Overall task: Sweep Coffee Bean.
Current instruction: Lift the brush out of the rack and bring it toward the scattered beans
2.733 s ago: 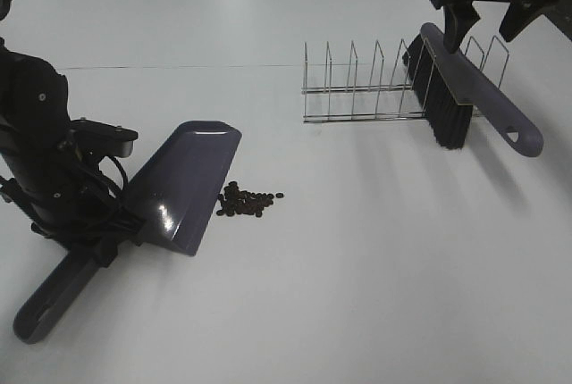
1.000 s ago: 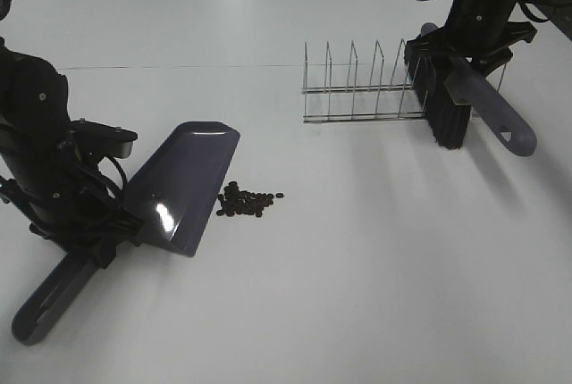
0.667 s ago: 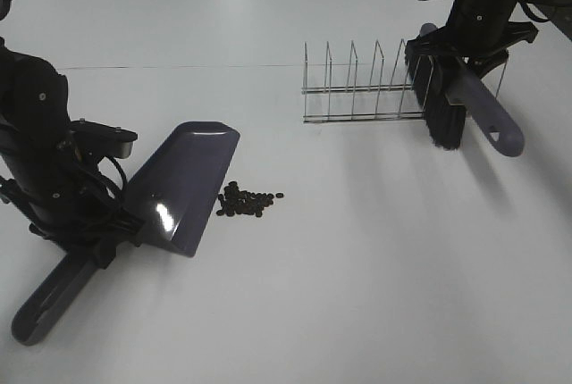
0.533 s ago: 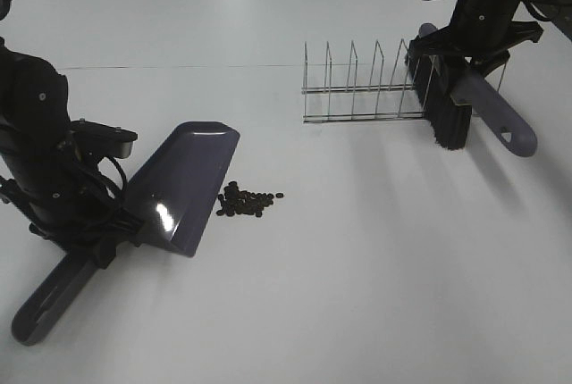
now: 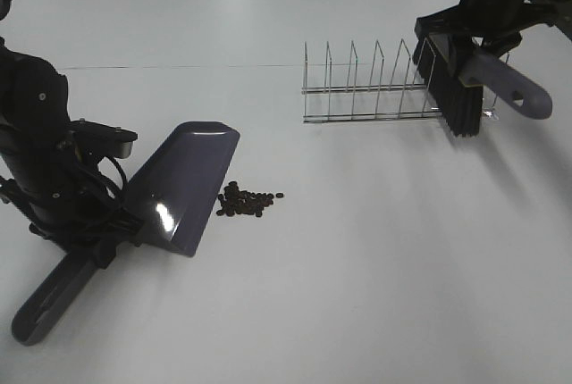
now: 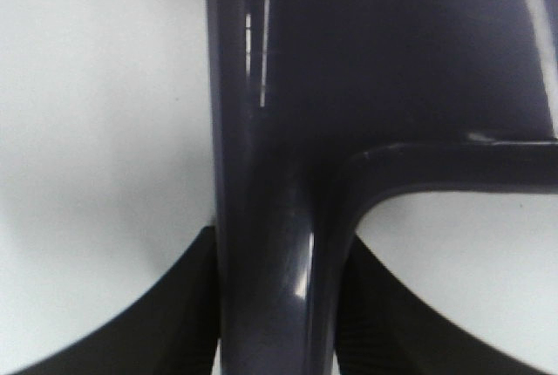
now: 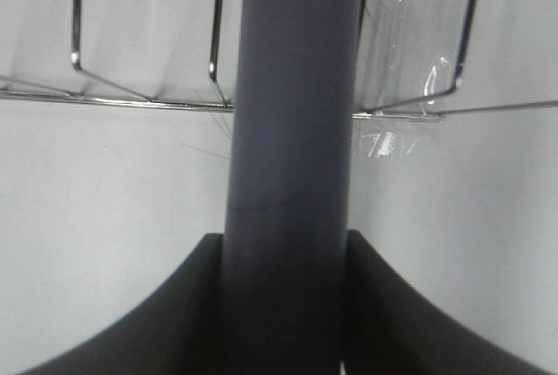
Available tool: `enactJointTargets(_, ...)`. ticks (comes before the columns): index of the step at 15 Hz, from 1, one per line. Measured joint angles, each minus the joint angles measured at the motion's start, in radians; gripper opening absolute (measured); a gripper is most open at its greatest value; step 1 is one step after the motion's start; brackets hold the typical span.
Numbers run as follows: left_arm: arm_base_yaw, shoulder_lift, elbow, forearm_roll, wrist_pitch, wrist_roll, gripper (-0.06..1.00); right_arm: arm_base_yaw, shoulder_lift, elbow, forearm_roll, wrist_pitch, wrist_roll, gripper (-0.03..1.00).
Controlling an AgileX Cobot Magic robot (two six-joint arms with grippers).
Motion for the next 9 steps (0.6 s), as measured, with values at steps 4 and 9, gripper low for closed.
enactJointTargets(4, 0.0, 0.0, 0.0, 0.0, 0.001, 0.0, 0.33, 0.0, -0.1, 0.0, 0.0, 0.06, 0.015, 0.31)
enactJointTargets(9, 0.0, 0.0, 0.0, 0.004, 0.004, 0.0, 0.33, 0.002, -0.273, 0.178, -0.049, 0.068, 0.028, 0.31)
